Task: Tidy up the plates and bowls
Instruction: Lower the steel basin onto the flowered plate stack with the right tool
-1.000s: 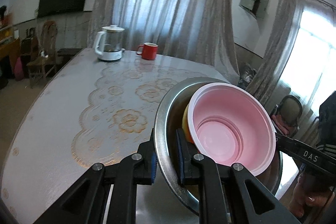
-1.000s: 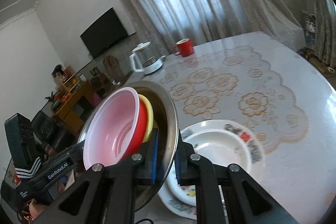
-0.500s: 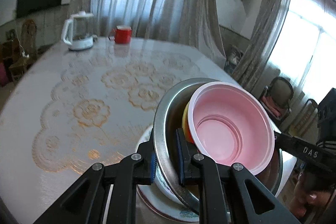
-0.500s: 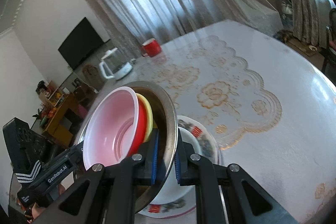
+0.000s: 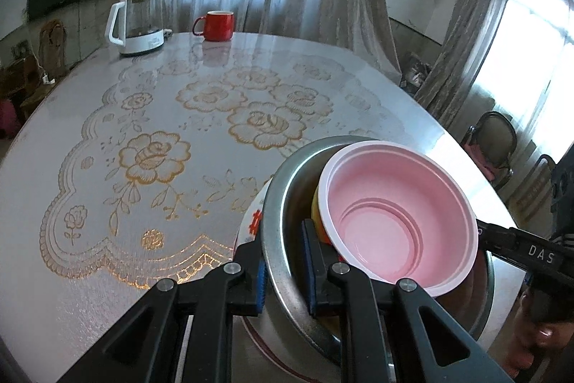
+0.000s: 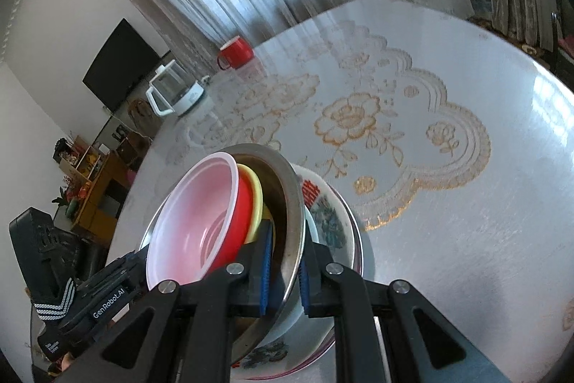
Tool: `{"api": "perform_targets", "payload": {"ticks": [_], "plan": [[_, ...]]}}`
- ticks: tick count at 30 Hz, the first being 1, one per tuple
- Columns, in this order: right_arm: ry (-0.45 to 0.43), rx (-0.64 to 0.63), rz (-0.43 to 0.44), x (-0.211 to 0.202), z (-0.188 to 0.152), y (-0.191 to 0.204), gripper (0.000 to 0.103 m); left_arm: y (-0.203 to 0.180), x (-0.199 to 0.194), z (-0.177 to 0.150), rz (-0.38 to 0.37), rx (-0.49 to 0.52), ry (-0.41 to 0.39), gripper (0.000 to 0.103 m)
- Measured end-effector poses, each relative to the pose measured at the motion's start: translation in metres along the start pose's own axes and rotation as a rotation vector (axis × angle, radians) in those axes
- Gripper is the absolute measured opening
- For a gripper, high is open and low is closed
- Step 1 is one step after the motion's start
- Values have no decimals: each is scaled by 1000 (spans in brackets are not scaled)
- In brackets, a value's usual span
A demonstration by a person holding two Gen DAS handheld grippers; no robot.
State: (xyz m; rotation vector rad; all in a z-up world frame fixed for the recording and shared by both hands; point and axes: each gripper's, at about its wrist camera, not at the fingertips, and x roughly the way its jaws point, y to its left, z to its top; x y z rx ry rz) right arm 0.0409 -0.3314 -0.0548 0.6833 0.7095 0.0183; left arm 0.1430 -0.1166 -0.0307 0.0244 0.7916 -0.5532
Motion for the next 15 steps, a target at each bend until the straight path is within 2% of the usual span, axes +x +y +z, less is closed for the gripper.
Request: {"api": "perform_targets", "payload": {"ticks": [8,15], "plan": [[24,16,-14,13,-3,-7,13,-1,9,-3,20,17,0,16],[9,4,-38,11,-2,-7,13,-4,15,-5,35,38,-4,17]]}}
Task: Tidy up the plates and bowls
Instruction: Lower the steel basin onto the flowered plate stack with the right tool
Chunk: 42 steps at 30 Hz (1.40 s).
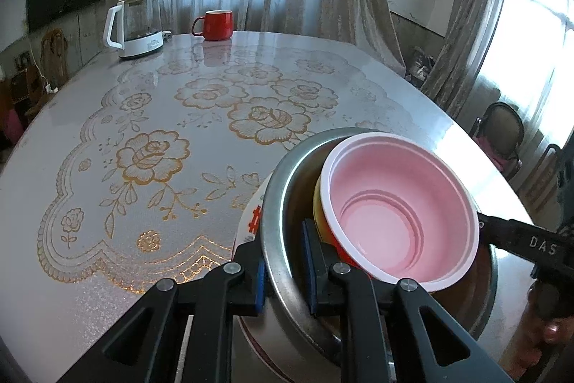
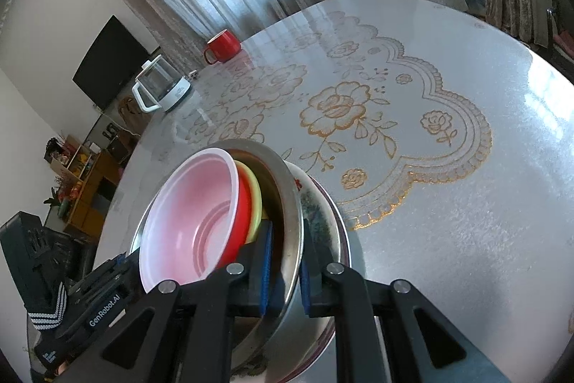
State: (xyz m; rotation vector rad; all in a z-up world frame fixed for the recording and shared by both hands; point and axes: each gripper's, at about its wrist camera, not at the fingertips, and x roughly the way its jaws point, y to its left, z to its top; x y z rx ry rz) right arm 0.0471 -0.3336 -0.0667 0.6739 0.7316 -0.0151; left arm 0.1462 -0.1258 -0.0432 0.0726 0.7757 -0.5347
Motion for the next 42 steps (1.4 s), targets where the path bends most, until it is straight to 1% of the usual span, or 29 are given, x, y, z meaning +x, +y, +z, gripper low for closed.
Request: {"api": "perform_targets", "payload": {"ticks": [5,10,19,21,24,28,31,35,39,42], "plan": [[-1,-9,-13,-1,0,1,13,1,-1,-1,-2,-9,1,17],[7,1,-15,-3,-1,2,14,0,-3,-3,10,-7,-2,17],[12,-11,-46,-3,-3,7,15,-1,-8,-7,32,3,-14,18],[20,-1,-57,-2,-3,6,20,1,-9,-8,31,-2,-13,19],[27,23,-46,-2,-5,3,20,2,-10,-8,30,-4,-12,21],[26,23,-55,-5,-6,5,22,1,-13,-10,34,-6,-14,21],[20,24,-57,-9,-7,5,25,2,-16,-11,35,-7,-19,25],[14,16,-60,-14,-9,6,29,4,-23,-13,46,-7,-28,33],[13,-8,-63,-17,-12,12,30,9,-29,-14,55,-18,-36,41],[18,-12,-65,-17,-13,14,31,11,-33,-15,56,-24,-42,42]]}}
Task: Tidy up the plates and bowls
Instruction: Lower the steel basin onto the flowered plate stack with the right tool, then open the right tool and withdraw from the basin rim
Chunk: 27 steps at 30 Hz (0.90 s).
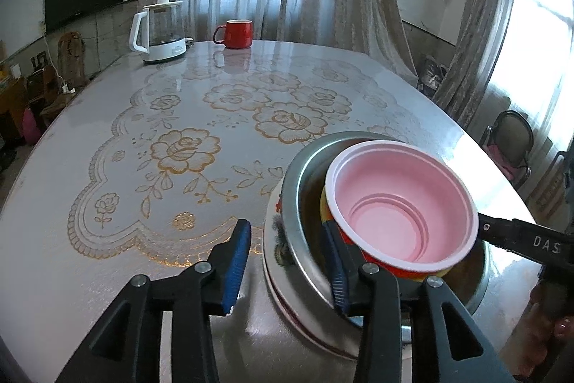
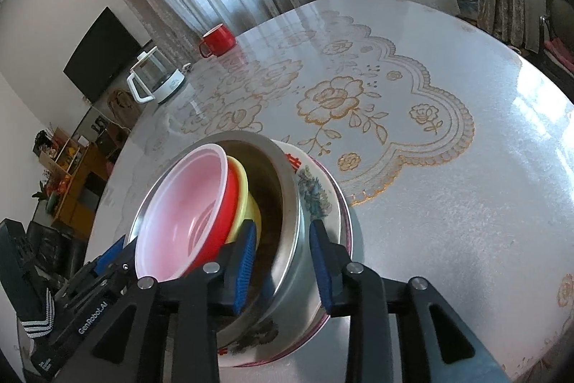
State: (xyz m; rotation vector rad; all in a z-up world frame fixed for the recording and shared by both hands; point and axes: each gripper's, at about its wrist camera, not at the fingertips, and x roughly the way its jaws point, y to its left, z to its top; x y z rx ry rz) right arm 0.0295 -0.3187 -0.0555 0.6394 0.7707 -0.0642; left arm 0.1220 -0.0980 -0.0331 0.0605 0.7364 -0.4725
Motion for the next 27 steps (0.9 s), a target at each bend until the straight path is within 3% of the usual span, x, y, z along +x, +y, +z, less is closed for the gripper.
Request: {"api": "perform_targets", "payload": {"ticks": [10,20,27], "plan": [[-10,-48,-8,-3,-5,12,31,3,-14,-4,25,-10,-19,50],[-78,-79,-29,-26,-11,16,38,6,-36,-10,67,-23,-42,87],[-144,-157,-56,-53,-24,24,44,-2,-53,-20,100,-16,-53,102]]}}
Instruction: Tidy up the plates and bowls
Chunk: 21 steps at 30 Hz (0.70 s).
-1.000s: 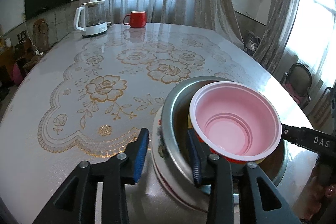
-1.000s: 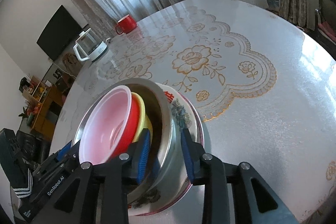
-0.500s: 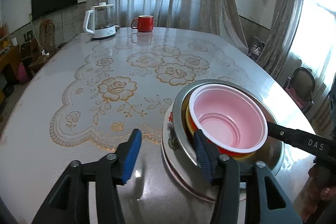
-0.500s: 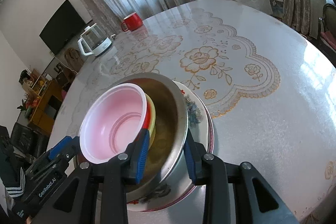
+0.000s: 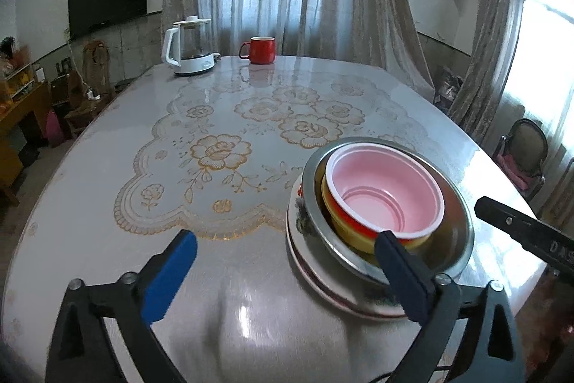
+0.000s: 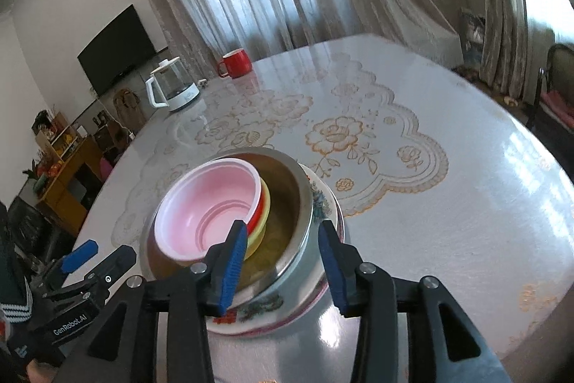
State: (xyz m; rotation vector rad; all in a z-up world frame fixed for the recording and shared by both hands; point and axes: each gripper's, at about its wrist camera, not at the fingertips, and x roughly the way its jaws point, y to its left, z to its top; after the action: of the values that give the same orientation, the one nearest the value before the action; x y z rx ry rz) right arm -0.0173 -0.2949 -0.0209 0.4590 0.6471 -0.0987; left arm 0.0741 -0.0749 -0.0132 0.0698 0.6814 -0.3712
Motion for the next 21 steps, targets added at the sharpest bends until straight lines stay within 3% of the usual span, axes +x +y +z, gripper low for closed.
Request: {"api": "perform_targets", "payload": {"ticks": [6,7,9,13,21], "plan": [[5,-38,-9,-9,-18,8,53,-8,-13,-15,54,28,14,103],[3,-51,-15,-11,-21,11,56,-9,-16,-20,75,40,12,103],[-14,-96,-27,-16,-29,18,72,-11,-19,-28,122,63,15,103],[-53,-139,-38,-28,-45,30,75,-20,-19,-44,257,132,48,103],[-75,-164,-78,-37,-71,37,76,-24,-34,-65,202,145,58,103]]}}
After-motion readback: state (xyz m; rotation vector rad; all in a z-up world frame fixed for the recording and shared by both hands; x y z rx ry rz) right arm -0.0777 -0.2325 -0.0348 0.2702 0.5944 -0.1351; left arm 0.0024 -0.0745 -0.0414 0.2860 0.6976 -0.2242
